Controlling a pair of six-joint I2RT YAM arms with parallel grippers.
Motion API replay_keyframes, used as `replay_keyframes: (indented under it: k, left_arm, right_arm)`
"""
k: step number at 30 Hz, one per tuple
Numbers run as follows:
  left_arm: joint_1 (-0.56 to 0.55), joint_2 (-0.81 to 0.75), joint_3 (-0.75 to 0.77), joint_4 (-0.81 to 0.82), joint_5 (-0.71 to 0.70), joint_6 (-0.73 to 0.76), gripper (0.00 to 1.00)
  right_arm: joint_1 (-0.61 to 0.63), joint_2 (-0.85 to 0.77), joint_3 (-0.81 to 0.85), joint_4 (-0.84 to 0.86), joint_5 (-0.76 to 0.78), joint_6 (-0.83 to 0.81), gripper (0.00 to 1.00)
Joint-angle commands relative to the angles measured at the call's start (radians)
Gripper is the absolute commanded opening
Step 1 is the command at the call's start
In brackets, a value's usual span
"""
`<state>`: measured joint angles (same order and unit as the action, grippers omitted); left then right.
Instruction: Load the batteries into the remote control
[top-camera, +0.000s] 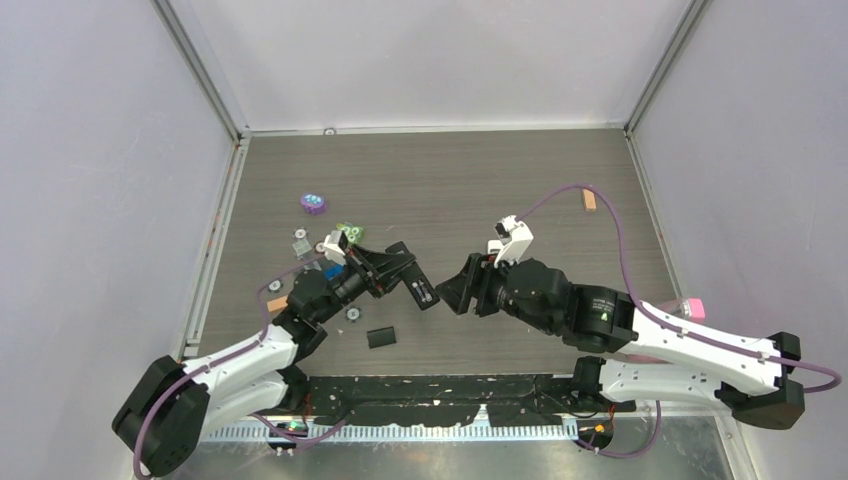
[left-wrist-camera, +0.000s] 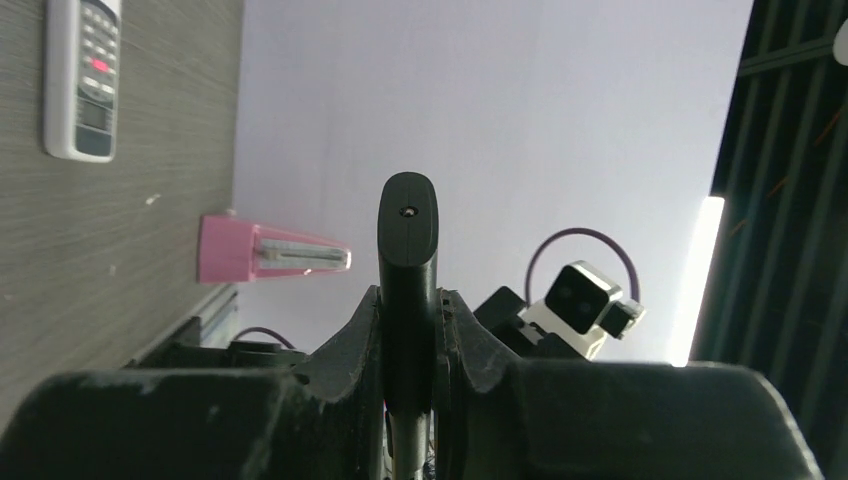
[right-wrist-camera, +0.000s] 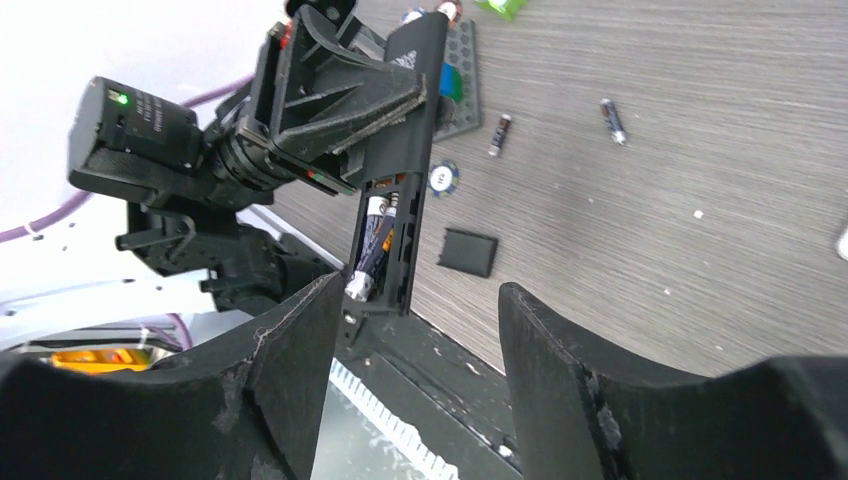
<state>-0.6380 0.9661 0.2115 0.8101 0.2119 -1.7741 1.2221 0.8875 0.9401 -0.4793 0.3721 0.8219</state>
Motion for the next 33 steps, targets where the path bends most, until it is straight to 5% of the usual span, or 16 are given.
replay_keyframes:
  k: [1, 20, 33]
  left_arm:
    - [-0.018, -0.052, 0.07, -0.022, 0.009, -0.155, 0.0]
    - [-0.019, -0.166, 0.103, -0.239, -0.027, -0.107, 0.0]
    - [-0.02, -0.155, 0.108, -0.216, -0.002, -0.108, 0.0]
  right_arm:
    - [0.006, -0.018, -0.018, 0.185, -0.012, 0.026, 0.64]
    - [0.005, -0.01, -0.08, 0.317, -0.127, 0.066, 0.69]
    - [0.006, -0.034, -0.155, 0.339, -0.098, 0.139, 0.65]
